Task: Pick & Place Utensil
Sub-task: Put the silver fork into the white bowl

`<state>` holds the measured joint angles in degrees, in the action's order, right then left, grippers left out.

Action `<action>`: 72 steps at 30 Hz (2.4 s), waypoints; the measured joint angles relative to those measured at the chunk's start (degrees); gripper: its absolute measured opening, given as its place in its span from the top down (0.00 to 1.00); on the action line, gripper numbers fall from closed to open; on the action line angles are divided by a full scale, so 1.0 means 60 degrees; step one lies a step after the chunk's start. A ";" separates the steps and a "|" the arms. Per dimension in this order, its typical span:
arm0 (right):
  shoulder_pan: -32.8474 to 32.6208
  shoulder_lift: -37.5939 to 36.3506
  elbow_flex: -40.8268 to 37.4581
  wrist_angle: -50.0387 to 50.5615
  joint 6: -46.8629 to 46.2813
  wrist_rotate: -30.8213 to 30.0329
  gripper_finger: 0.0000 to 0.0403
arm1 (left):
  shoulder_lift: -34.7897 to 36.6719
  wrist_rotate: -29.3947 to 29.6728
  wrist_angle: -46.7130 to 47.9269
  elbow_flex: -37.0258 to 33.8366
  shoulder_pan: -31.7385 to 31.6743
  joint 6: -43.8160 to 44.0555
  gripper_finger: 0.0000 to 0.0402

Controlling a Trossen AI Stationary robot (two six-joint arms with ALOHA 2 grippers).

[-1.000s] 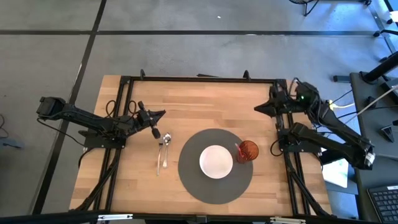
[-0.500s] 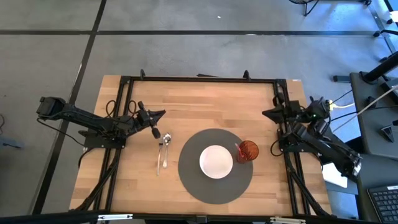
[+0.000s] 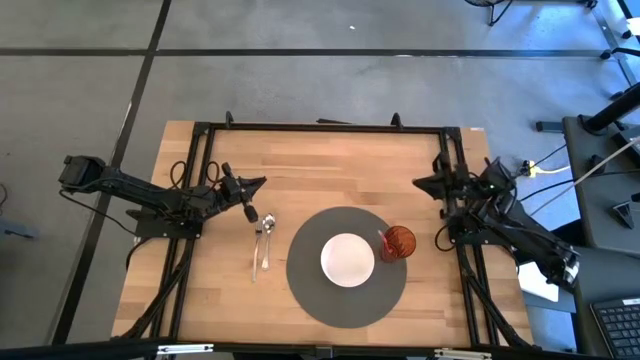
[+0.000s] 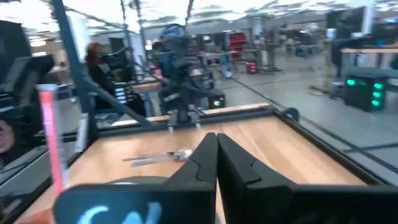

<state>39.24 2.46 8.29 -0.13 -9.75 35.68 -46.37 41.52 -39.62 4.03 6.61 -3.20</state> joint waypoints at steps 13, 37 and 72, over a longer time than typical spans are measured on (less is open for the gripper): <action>-0.0003 0.0000 -0.1329 -0.2530 -0.1037 -0.0425 0.99 | 0.0000 0.0008 0.0193 0.0000 0.0000 0.0168 1.00; -0.0007 0.0000 -0.1322 -0.2464 -0.0697 -0.0014 0.99 | -0.0360 -0.0488 0.4213 0.2687 0.0265 0.1931 1.00; -0.0007 0.0000 -0.1314 -0.2506 -0.0870 -0.0342 0.96 | -0.6460 -0.4867 1.4075 0.6714 0.0943 1.0192 0.77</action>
<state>39.20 2.46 0.40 -15.17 -14.97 33.63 -85.13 12.31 44.83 44.31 12.27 57.95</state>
